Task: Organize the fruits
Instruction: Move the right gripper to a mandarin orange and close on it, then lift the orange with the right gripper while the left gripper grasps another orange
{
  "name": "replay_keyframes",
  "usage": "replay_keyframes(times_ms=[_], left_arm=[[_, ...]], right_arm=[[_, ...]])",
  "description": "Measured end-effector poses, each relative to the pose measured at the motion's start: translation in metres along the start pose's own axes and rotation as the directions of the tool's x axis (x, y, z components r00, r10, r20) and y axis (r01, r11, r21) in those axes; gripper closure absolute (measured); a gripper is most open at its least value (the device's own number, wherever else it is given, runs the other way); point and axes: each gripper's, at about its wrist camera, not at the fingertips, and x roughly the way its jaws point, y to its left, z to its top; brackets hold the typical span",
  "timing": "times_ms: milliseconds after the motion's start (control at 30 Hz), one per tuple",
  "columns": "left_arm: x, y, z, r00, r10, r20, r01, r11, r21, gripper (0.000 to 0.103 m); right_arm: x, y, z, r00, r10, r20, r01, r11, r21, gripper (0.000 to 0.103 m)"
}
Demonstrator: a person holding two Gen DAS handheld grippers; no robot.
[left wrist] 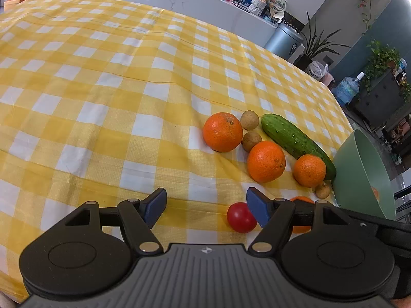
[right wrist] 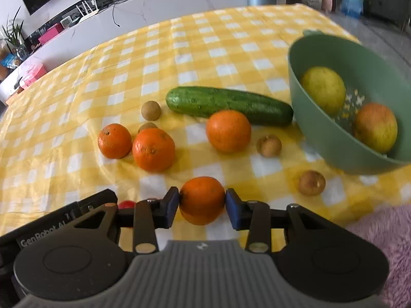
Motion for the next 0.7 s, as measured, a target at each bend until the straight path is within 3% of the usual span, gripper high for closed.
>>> replay_keyframes(times_ms=[200,333,500,700], left_arm=[[0.000,0.000,0.000,1.000,0.003,-0.002,-0.003,1.000,0.012,0.020],[0.001,-0.001,0.000,1.000,0.002,-0.008,-0.002,1.000,0.015,0.020],[-0.001,0.009,0.005,0.993,-0.113,-0.029,0.111,0.991,-0.071,0.020],[-0.003,0.006,0.005,0.996,-0.091,0.001,0.091,0.994,-0.062,0.020]], right_arm=[[0.008,0.005,0.009,0.998,-0.019,0.058,0.020,1.000,-0.022,0.066],[0.019,-0.001,0.014,0.999,0.033,0.034,-0.034,0.999,0.031,0.065],[0.026,-0.012,0.016,0.995,0.101,0.025,-0.104,0.988,0.114,0.064],[0.032,-0.016,0.016,0.990,0.142,0.016,-0.143,0.977,0.155,0.064]])
